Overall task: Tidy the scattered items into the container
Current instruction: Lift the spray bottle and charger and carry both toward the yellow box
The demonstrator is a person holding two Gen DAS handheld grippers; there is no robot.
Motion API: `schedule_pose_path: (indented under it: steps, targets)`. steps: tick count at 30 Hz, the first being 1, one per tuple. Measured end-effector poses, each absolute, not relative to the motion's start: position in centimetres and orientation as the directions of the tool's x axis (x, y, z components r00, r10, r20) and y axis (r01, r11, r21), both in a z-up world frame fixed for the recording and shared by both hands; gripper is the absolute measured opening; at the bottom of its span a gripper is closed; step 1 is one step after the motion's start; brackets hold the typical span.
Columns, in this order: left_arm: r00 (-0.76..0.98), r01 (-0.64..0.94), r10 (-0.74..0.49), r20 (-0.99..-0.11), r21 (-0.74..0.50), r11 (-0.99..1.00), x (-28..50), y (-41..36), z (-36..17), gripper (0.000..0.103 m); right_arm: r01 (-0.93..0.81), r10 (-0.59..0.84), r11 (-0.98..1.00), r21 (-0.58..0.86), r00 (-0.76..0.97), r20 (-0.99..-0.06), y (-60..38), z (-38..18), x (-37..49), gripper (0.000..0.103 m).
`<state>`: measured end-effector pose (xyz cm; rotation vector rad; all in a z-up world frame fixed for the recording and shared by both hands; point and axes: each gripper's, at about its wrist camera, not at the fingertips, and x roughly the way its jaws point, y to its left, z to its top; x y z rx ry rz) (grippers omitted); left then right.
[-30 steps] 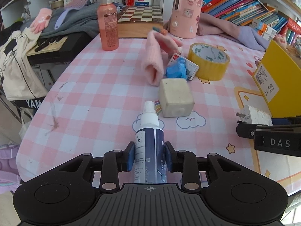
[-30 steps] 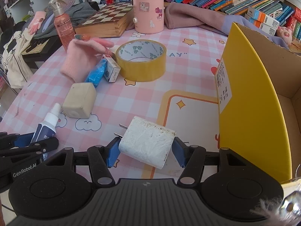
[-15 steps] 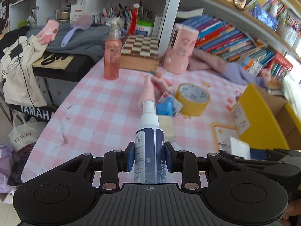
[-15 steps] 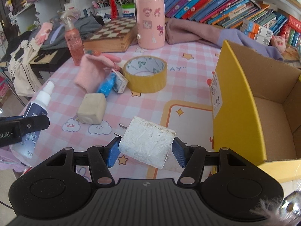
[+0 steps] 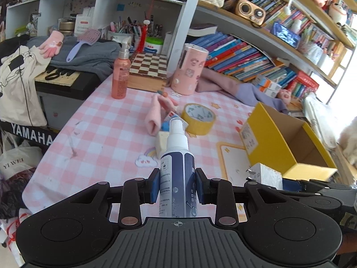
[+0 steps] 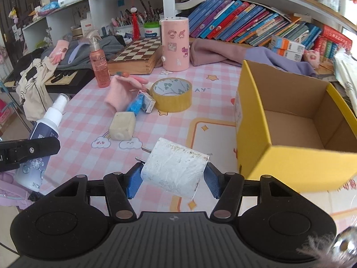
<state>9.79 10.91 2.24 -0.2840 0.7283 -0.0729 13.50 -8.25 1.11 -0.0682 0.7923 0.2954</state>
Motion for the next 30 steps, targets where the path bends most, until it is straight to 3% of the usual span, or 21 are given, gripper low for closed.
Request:
schedule_pose_path:
  steps: [15,30]
  targets:
    - [0.704,0.122,-0.308,-0.640,-0.319,0.940,2.6,7.9,2.4,0.031,-0.146,0.150,0.987,0.065,0.707,-0.691,-12.0,1.3,2.8,0.057]
    - [0.615,0.295,-0.445,-0.650,-0.334,0.895,2.1,3.1,2.1,0.031,0.040,0.023,0.997,0.072,0.709,-0.705,-16.8,1.3,-1.7,0.057]
